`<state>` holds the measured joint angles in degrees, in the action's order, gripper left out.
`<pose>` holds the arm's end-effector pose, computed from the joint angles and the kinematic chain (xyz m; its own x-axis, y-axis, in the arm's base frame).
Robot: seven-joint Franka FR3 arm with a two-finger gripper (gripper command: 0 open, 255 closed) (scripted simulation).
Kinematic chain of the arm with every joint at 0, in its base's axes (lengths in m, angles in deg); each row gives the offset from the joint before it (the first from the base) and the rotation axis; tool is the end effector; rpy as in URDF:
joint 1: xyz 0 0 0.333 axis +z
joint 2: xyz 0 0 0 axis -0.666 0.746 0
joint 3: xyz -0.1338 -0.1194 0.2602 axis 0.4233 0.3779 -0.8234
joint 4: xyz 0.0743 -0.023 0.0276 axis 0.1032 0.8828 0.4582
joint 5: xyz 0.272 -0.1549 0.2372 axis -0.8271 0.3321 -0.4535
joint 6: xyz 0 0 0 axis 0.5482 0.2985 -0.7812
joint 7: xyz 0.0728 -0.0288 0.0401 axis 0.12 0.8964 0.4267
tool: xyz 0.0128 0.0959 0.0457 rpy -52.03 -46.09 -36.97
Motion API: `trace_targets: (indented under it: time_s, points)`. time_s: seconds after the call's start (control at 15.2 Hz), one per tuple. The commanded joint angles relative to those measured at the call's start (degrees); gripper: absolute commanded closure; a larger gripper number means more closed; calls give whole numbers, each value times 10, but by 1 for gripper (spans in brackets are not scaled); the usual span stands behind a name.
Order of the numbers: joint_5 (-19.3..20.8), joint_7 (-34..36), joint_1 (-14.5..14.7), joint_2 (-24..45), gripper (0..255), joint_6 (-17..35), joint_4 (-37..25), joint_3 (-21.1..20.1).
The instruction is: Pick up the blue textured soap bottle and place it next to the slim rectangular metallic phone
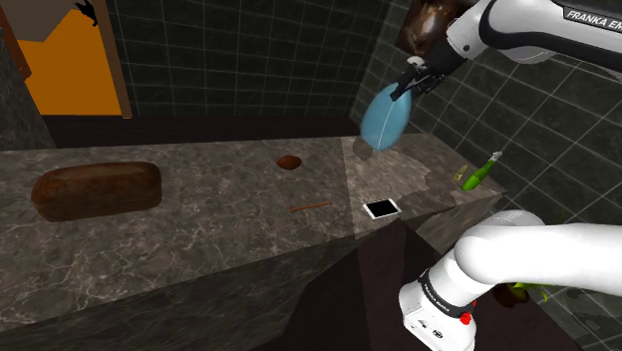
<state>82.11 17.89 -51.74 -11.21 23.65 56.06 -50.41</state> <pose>0.3298 -0.0783 0.6164 0.9108 -0.1740 0.3744 -0.1418 -0.9835 -0.1123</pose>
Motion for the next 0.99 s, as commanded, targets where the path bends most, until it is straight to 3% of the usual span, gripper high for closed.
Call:
trace_targets:
  time_s: [0.0, 0.92]
  points:
    - [0, -2, 0, -3, 255, 14, 16, 0]
    - [-5, -15, 0, -12, 255, 117, 129, 3]
